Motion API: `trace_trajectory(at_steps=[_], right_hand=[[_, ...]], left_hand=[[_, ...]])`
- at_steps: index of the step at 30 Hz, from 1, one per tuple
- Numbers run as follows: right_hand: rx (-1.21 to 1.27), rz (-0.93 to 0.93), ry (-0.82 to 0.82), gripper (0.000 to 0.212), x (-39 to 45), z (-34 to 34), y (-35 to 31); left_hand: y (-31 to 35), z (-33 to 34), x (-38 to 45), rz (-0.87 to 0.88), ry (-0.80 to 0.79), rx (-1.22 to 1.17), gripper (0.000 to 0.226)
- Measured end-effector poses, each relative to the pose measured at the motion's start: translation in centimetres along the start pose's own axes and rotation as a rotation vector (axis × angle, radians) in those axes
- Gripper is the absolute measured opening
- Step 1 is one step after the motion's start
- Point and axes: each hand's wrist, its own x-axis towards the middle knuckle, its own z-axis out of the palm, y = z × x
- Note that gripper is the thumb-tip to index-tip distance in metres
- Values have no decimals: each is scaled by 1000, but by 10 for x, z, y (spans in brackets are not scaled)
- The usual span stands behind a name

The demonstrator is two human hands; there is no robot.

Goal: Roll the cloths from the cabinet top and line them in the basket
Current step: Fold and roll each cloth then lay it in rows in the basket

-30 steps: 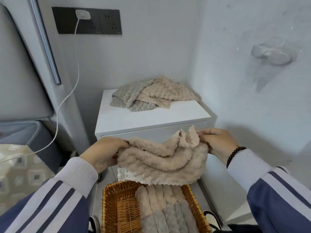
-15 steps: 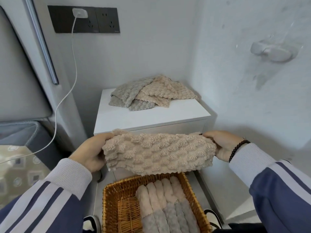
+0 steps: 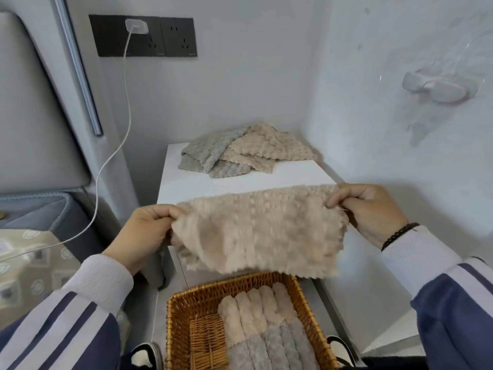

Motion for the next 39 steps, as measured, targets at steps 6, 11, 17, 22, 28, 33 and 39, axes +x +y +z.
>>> trace_trajectory(at_steps=[6,11,17,22,28,33,39], right_hand=[[-7,65,4,49,3,3,7],[165,87,13,47,4,9,2],[409,84,-48,32,1,16,-11],[558,119,-36,16,2,15,-17],[529,133,60,20,1,21,-20],[436,210,208,19,3,25,-15],[362,249,198,25,9,28,-9]], left_hand=[[2,5,-1,-49,23,-76,39],[10,-3,-2,-74,-26,-228,40],[13,-7,-1,-29,-64,-314,28],[9,-16,4,15,9,-356,34],[10,-12,4,23,207,-376,31],[10,-15,3,35,163,-344,26],[12,-13,0,27,64,-329,12]])
